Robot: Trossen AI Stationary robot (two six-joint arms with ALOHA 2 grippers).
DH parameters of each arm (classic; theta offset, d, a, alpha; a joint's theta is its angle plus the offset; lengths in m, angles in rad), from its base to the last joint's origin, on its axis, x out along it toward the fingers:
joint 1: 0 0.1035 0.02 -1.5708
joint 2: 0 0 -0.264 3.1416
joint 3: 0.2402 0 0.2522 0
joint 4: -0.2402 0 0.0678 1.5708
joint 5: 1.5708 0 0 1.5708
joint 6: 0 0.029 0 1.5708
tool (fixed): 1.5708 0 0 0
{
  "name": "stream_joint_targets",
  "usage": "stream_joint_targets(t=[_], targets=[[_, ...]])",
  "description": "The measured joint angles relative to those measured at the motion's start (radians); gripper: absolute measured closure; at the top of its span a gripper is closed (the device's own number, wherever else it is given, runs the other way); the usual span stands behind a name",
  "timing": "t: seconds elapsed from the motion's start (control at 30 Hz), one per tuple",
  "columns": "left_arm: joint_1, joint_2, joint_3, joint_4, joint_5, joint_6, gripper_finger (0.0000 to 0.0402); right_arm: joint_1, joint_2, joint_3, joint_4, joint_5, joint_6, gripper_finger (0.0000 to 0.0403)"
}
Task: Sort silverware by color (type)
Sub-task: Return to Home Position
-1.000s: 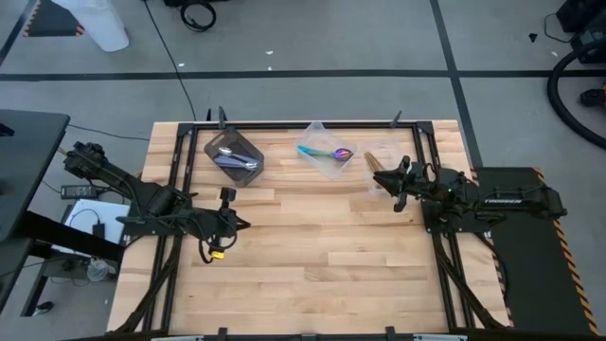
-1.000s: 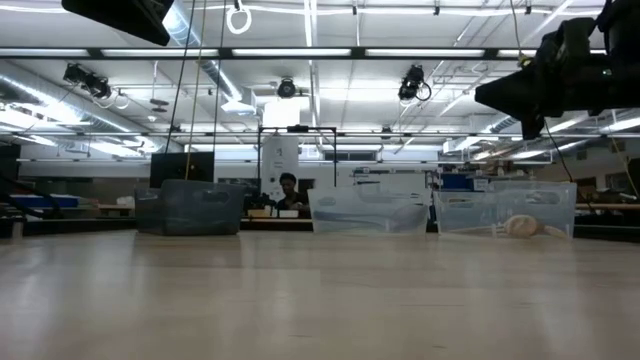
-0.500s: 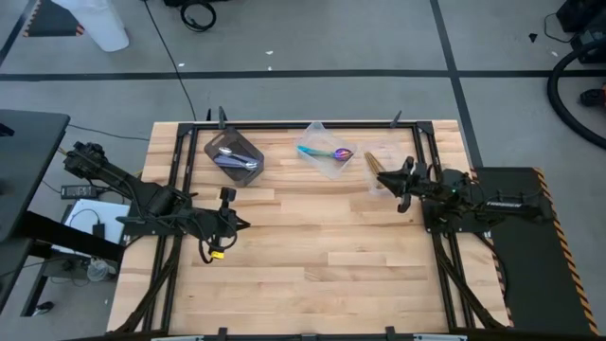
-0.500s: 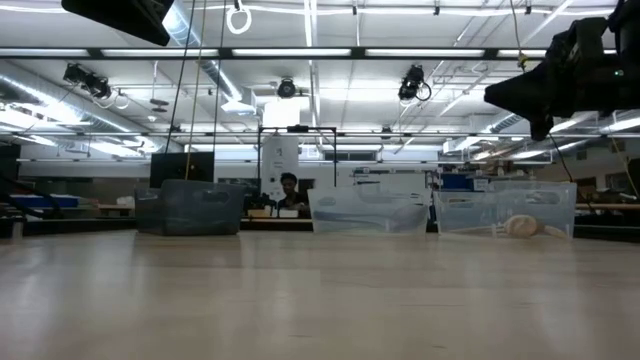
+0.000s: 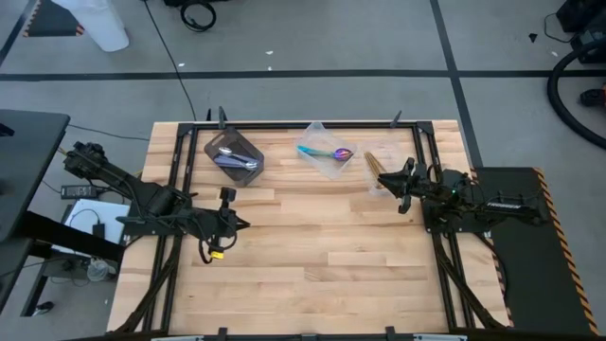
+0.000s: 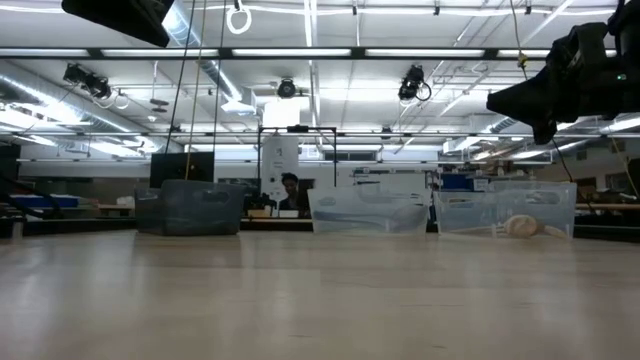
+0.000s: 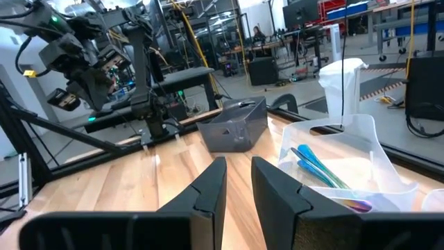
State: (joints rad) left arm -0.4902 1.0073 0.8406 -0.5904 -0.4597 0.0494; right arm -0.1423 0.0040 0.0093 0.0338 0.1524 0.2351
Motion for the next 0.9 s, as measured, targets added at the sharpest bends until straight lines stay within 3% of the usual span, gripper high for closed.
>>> stream_joint_targets(t=[0.27,0.4,0.53,0.9], targets=[[0.031,-0.006,-0.094,0.239,0.013,0.216,0.0379,-0.001,0.0,0.0,0.0,0.001,-0.086,0.0324],[0.073,-0.059,-0.121,0.27,0.108,0.248,0.0379,-0.001,0.0,0.0,0.0,0.003,-0.181,0.0324],[0.105,-0.172,-0.174,0.312,0.168,0.258,0.0379,-0.001,0.0,0.0,0.004,0.003,-0.179,0.0324],[0.214,-0.53,-0.357,0.431,0.169,0.292,0.0379,-0.001,0.0,0.0,0.01,0.006,-0.149,0.0324]])
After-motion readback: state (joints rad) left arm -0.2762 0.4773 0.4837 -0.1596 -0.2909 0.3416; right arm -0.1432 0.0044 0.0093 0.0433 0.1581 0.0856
